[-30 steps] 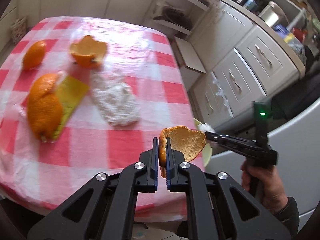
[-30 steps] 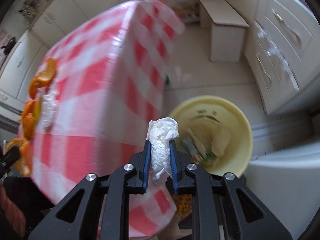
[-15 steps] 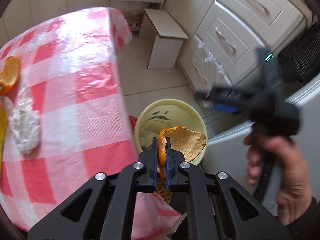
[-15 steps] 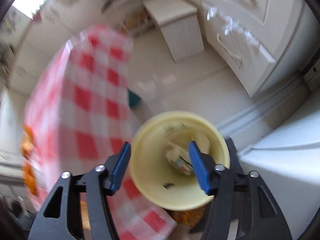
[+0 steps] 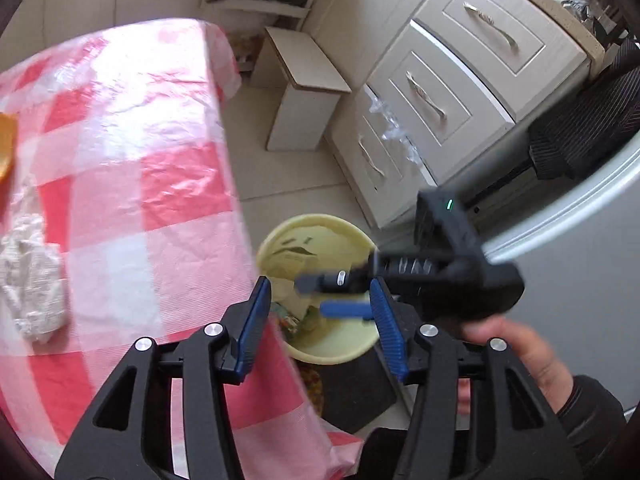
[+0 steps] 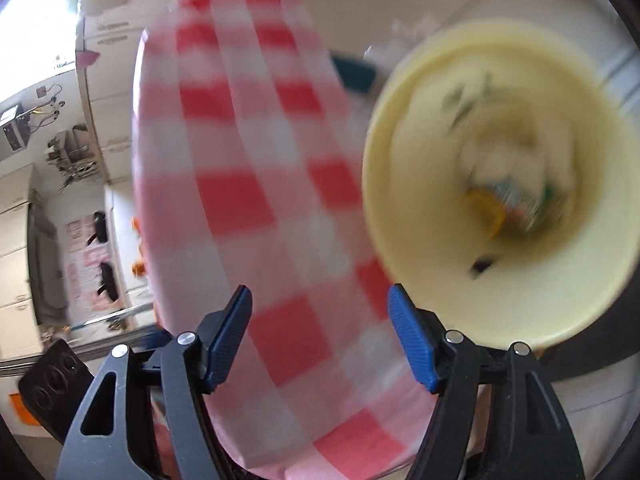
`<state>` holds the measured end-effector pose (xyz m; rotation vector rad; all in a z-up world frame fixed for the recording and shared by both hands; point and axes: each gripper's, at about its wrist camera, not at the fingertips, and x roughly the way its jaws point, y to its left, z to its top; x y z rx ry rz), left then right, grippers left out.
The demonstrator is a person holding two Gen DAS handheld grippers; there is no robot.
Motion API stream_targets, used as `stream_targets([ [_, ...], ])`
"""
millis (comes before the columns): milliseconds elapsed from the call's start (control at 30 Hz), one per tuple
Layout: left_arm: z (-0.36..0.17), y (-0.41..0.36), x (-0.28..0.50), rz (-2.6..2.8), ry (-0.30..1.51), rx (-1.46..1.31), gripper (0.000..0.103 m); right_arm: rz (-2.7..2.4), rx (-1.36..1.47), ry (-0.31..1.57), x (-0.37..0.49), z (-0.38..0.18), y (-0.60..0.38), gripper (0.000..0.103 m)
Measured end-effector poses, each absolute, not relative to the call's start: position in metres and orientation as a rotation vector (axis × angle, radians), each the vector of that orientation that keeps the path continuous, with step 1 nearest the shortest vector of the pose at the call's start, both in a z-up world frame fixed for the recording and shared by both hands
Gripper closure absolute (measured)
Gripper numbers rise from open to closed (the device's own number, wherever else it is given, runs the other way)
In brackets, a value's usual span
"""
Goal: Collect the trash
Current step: 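Open the left tool over the yellow bin to drop the bread crust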
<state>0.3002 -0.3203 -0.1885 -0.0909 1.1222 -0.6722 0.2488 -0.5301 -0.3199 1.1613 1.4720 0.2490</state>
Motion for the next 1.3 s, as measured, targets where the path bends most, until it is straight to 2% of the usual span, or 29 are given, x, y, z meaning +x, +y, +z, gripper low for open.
stream_targets([
  [33,-0.185,-0.315,0.298,-0.676,1.102,-0.099,0.045,0.270,1.191,1.473,0.245,-0.324,-0.523,0.035],
  [167,-0.181,-0.290,0.299,-0.659,1.081,-0.177,0.041,0.311,1.255,1.475,0.240,-0.338,-0.498,0.034],
  [200,-0.182,-0.285,0.301,-0.642,1.084,-0.191,0.039,0.283,1.258,1.470,0.239,-0.341,-0.498,0.027],
  [233,-0.184,-0.280,0.304,-0.622,1.091,-0.202,0.038,0.267,1.262,1.473,0.240,-0.344,-0.499,0.027],
  [500,-0.196,-0.246,0.319,-0.550,1.080,-0.259,0.036,0.160,1.270,1.569,0.224,-0.382,-0.502,0.028],
  [567,-0.197,-0.242,0.321,-0.551,1.074,-0.267,0.036,0.159,1.202,1.583,0.225,-0.382,-0.497,0.029],
  [633,-0.198,-0.242,0.320,-0.556,1.064,-0.255,0.036,0.125,1.067,1.607,0.230,-0.375,-0.492,0.044],
  [700,-0.198,-0.240,0.318,-0.560,1.052,-0.237,0.036,0.061,0.974,1.609,0.233,-0.370,-0.490,0.049],
  [967,-0.198,-0.239,0.319,-0.538,1.020,-0.217,0.035,-0.264,0.665,1.518,0.238,-0.359,-0.535,0.048],
  [1067,-0.198,-0.238,0.320,-0.535,0.992,-0.203,0.034,-0.213,0.543,1.540,0.247,-0.380,-0.512,0.046],
  [1100,-0.198,-0.239,0.319,-0.536,0.982,-0.195,0.032,-0.183,0.456,1.548,0.250,-0.391,-0.495,0.042],
  [1200,-0.198,-0.240,0.316,-0.537,0.970,-0.184,0.030,-0.102,0.237,1.544,0.248,-0.424,-0.447,0.042],
  [1267,-0.198,-0.235,0.317,-0.554,0.966,-0.214,0.030,-0.110,0.218,1.528,0.249,-0.448,-0.432,0.042],
  [1300,-0.199,-0.233,0.317,-0.560,0.966,-0.232,0.029,-0.121,0.211,1.500,0.251,-0.457,-0.426,0.039],
])
